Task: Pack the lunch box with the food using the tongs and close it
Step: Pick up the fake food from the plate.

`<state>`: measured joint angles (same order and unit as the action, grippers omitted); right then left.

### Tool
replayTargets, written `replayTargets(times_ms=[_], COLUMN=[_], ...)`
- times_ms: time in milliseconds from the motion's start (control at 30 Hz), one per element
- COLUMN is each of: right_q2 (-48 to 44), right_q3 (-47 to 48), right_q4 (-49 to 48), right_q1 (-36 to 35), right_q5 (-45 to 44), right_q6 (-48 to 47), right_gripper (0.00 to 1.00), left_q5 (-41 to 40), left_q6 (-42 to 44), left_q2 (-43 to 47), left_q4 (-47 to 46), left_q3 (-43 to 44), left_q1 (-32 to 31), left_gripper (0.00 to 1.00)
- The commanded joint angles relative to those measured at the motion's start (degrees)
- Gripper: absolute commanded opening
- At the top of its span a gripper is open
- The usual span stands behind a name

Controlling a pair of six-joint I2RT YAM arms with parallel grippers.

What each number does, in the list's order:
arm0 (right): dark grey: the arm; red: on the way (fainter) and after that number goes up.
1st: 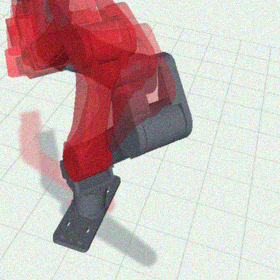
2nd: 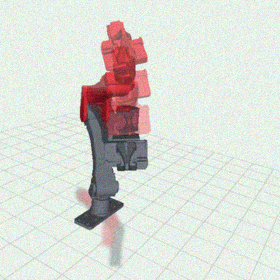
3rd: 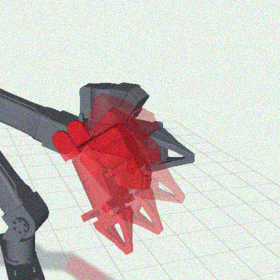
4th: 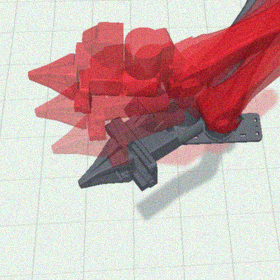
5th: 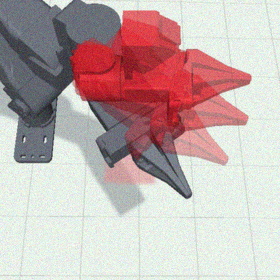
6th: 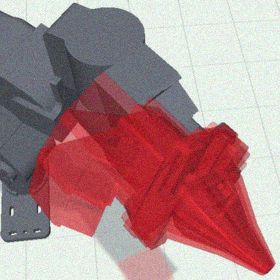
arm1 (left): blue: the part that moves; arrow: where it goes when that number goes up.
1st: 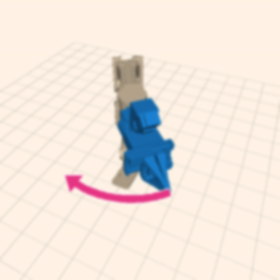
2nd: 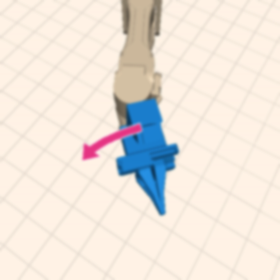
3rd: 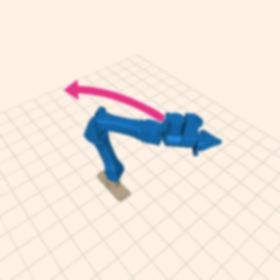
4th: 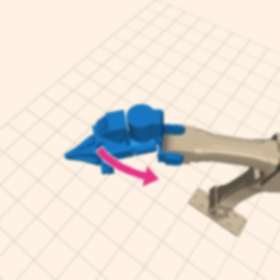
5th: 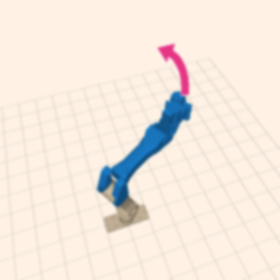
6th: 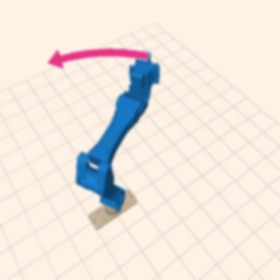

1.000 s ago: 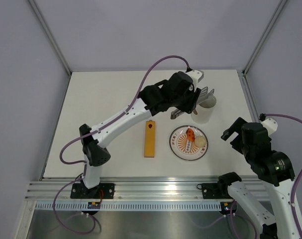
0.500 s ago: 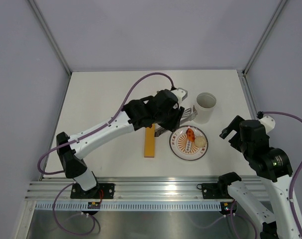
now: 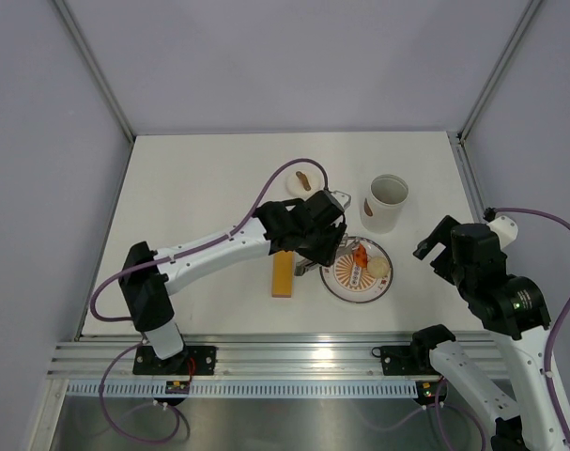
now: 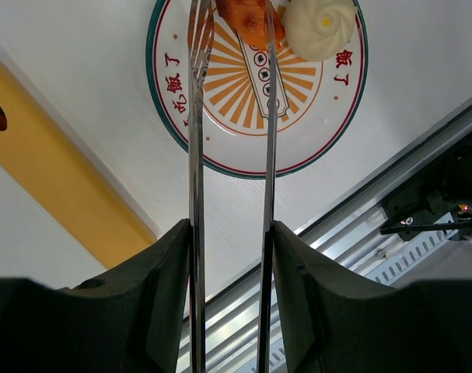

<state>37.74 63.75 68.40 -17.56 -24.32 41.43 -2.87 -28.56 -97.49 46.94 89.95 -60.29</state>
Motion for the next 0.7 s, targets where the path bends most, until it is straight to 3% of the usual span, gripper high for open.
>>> replayTargets(times_ms=[0, 467, 667], right_q2=[-0.6, -1.5, -1.9], right_q3=[0.5, 0.8, 0.9], right_q4=[-0.5, 0.0, 0.4], right_q1=[-0.1, -0.1, -0.1], right_q5=[-0.2, -0.3, -0.6], right_q6=[0.6, 0.5, 0.8], right_gripper=[0.99, 0.99, 1.0], left_q5=[2.4, 15.0, 16.8], left_q6=[-4.7, -17.7, -19.4], left_q2=[-1.3, -0.8, -2.0], left_q4=[-3.0, -14.1, -16.9], left_q3=[1.0, -7.9, -8.9], left_q1=[0.3, 5.2, 5.4], left_gripper=[0.47, 0.53, 0.53])
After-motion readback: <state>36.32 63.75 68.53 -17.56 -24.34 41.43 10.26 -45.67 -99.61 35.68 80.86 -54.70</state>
